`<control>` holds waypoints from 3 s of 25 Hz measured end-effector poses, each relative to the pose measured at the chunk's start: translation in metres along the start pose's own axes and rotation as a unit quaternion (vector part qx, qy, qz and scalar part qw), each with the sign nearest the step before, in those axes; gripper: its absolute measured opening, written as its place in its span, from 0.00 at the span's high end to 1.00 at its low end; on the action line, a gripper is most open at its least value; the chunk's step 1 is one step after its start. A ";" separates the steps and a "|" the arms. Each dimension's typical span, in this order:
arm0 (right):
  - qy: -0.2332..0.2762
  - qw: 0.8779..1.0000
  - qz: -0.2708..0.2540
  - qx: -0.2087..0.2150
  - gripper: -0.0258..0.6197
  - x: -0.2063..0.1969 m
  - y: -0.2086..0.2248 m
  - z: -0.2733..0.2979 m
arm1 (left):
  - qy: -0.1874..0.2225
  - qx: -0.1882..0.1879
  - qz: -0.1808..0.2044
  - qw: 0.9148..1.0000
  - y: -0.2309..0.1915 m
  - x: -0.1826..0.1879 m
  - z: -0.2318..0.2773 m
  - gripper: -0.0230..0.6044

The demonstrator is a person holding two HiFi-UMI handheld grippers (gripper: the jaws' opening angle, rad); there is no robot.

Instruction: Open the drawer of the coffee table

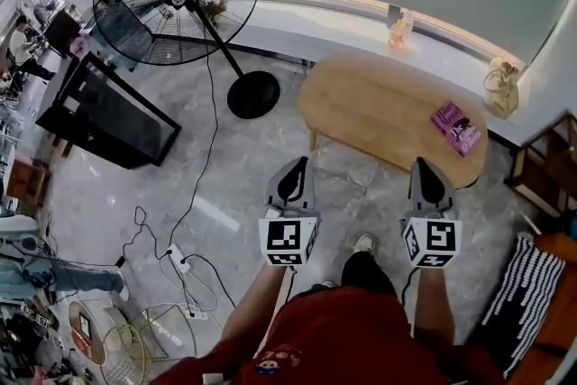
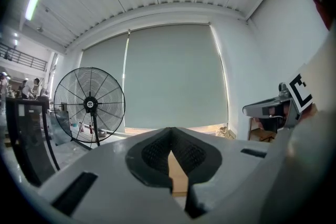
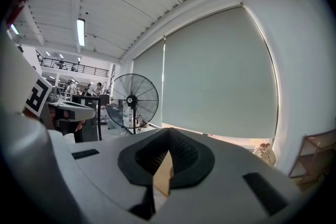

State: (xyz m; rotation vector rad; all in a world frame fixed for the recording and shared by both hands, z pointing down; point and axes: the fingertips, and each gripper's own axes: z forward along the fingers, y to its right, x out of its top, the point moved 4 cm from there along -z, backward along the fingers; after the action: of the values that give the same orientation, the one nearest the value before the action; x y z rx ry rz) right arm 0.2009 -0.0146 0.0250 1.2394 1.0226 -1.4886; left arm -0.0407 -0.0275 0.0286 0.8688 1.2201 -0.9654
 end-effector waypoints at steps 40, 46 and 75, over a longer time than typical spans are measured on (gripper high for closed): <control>0.008 0.999 -0.007 -0.053 0.97 0.019 -0.006 0.117 | 0.040 -0.052 0.022 0.998 -0.078 0.028 0.122 0.95; 0.007 0.999 -0.010 -0.051 0.97 0.022 -0.005 0.117 | 0.038 -0.056 0.021 0.998 -0.075 0.028 0.125 0.93; -0.046 0.999 -0.004 0.003 0.97 -0.051 0.015 0.156 | -0.041 -0.058 0.007 0.997 -0.044 -0.066 0.153 0.62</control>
State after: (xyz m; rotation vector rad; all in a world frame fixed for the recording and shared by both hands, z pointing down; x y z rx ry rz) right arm 0.1836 -0.1615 0.0981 1.1608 0.9643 -1.5409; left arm -0.0336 -0.1760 0.1153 0.7388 1.1859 -0.9021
